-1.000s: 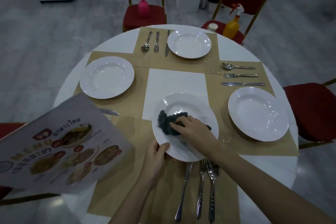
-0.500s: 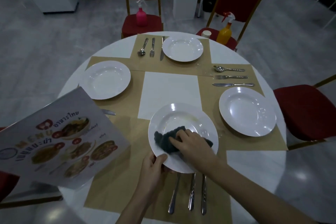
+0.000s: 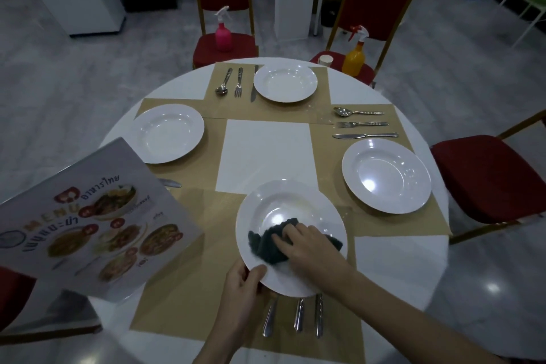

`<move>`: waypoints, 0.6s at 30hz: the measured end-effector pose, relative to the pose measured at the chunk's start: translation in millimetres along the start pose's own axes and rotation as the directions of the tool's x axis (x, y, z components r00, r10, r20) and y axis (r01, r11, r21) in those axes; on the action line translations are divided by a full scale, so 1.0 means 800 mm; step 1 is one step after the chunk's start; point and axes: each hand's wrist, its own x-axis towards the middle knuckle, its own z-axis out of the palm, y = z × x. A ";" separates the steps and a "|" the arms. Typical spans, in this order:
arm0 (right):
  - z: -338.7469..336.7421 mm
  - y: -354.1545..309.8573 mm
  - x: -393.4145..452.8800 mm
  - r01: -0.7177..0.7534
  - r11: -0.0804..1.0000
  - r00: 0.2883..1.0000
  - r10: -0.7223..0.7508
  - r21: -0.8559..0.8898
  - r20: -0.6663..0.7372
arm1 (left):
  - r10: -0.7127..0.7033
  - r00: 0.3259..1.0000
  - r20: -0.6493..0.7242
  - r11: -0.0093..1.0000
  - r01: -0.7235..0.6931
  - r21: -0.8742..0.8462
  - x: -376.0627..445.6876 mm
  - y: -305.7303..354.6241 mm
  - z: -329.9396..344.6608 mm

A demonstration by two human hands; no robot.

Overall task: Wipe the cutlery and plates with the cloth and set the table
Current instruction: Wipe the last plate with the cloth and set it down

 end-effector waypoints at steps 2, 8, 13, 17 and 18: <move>-0.002 0.017 0.007 -0.055 0.997 0.998 0.055 -0.051 -0.010 | -0.020 0.999 0.037 0.999 0.018 0.044 -0.006 -0.003 0.007; -0.010 0.065 0.002 -0.177 0.942 0.979 0.198 -0.285 0.045 | -0.007 1.000 0.014 1.000 0.007 -0.008 -0.010 0.002 0.020; -0.001 0.050 -0.037 -0.286 0.909 0.899 0.365 -0.304 0.244 | 0.014 0.999 -0.052 1.000 -0.013 0.028 -0.008 -0.003 0.019; 0.020 0.017 -0.062 -0.349 0.936 0.877 0.342 -0.041 0.338 | -0.001 0.998 -0.059 0.995 0.007 0.103 -0.012 -0.008 0.012; 0.024 0.006 -0.063 -0.360 0.933 0.890 0.333 0.031 0.311 | -0.011 0.999 -0.050 0.993 0.017 0.115 -0.013 -0.009 0.012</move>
